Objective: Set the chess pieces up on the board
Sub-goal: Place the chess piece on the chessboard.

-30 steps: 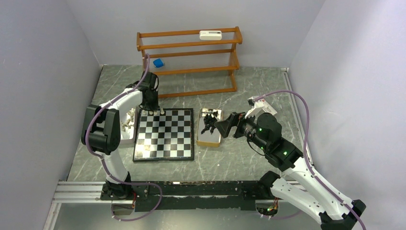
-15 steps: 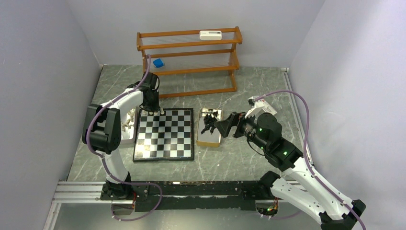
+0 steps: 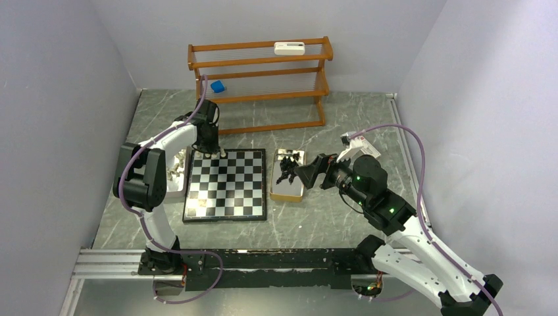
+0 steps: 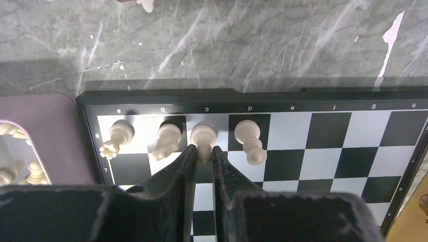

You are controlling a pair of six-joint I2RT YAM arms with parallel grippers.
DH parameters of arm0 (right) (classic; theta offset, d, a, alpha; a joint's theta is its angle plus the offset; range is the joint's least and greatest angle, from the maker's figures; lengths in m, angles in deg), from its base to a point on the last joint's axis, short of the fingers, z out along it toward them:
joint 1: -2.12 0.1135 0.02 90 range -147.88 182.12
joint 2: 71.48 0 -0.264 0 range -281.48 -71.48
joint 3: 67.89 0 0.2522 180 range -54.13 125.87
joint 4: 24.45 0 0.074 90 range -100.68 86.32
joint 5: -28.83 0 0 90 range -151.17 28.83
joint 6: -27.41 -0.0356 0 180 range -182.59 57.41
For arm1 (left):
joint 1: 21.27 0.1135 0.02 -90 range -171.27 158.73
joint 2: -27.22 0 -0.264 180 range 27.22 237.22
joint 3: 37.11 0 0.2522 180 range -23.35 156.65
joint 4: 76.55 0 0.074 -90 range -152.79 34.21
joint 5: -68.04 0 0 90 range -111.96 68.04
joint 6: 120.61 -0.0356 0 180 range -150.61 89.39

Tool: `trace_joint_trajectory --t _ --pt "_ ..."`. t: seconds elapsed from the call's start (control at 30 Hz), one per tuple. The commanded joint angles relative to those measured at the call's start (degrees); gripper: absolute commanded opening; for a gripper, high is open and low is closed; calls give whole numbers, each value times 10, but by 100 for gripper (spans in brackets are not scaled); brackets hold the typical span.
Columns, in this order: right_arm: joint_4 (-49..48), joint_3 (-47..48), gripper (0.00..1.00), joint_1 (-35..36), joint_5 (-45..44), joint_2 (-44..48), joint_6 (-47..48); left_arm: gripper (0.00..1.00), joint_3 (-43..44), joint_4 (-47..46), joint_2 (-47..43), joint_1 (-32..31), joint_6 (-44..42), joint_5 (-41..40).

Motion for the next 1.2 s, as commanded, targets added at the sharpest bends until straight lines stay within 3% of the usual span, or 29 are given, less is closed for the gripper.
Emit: trace_joint_trajectory --t 0.0,0.7,1.17 --pt "-17 -6 95 2 -1 4 -4 23 8 -15 3 -6 -8 18" --pt "-23 -12 95 2 -2 2 -4 23 6 -15 6 -6 -7 16" --pt "-20 -15 95 2 -2 4 -1 29 16 -5 -18 -6 -8 5"
